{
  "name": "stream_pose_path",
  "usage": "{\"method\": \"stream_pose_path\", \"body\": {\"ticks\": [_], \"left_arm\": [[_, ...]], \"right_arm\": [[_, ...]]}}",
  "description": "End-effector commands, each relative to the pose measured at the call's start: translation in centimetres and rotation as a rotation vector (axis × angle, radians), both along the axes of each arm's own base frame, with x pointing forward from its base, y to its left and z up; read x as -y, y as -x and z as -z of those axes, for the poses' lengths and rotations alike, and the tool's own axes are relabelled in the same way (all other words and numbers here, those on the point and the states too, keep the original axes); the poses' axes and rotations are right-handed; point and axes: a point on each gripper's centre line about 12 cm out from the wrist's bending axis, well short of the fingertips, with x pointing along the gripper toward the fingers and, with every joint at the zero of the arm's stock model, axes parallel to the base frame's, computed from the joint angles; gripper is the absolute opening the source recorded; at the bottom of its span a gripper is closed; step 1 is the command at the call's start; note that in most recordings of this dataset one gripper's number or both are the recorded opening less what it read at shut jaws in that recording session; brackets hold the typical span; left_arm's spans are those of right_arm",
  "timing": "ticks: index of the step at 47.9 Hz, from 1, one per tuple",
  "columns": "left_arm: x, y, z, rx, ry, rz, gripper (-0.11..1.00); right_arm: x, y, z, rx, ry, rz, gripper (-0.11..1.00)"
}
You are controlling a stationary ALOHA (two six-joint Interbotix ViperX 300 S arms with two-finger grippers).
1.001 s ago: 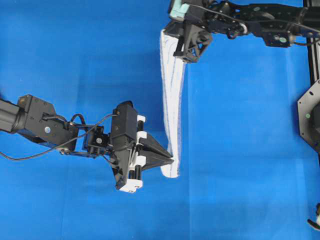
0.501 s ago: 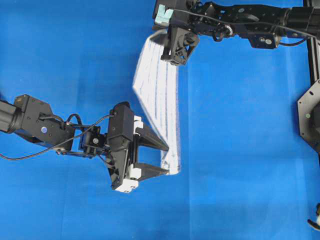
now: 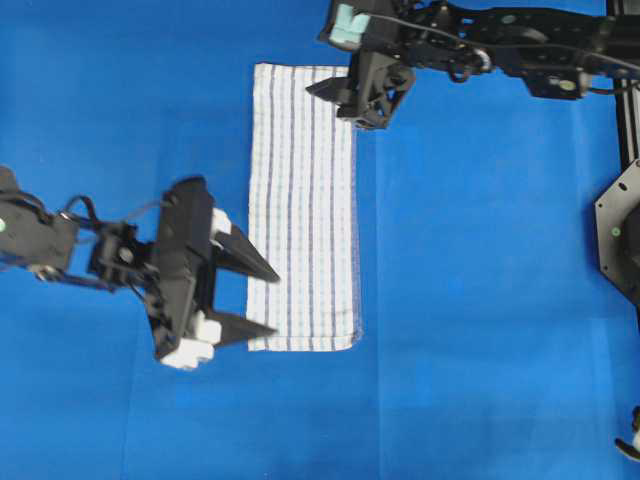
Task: Fold the blue towel.
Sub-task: 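Lay the strip down lengthwise and open both grippers, then move both grippers to the strip's far end and pinch its corners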
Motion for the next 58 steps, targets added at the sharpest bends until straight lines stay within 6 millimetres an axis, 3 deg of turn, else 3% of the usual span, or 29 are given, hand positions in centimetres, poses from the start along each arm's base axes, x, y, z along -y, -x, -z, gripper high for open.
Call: {"method": "stream_pose_path", "body": {"ticks": [1, 14, 25, 44, 58], "left_arm": [[-1.6, 0.7, -1.9, 0.039, -0.010, -0.028, 0.75], [-7.5, 2.5, -2.0, 0.042, -0.109, -0.141, 0.75], [-10.8, 3.4, -1.9, 0.039, -0.218, -0.187, 0.75], [-13.8, 2.8, -1.2, 0.011, -0.245, -0.259, 0.75], [-19.5, 2.2, 1.4, -0.046, -0.303, -0.385, 0.75]], "right_arm": [[-0.3, 1.1, -2.5, 0.060, 0.023, 0.008, 0.88], [-1.8, 5.2, -3.2, 0.110, 0.023, 0.038, 0.88], [-2.6, 7.4, -3.1, 0.148, -0.002, 0.074, 0.88], [-1.6, 6.7, -2.3, 0.158, -0.008, 0.109, 0.87], [0.5, 5.6, 1.0, 0.137, -0.031, 0.185, 0.87]]}}
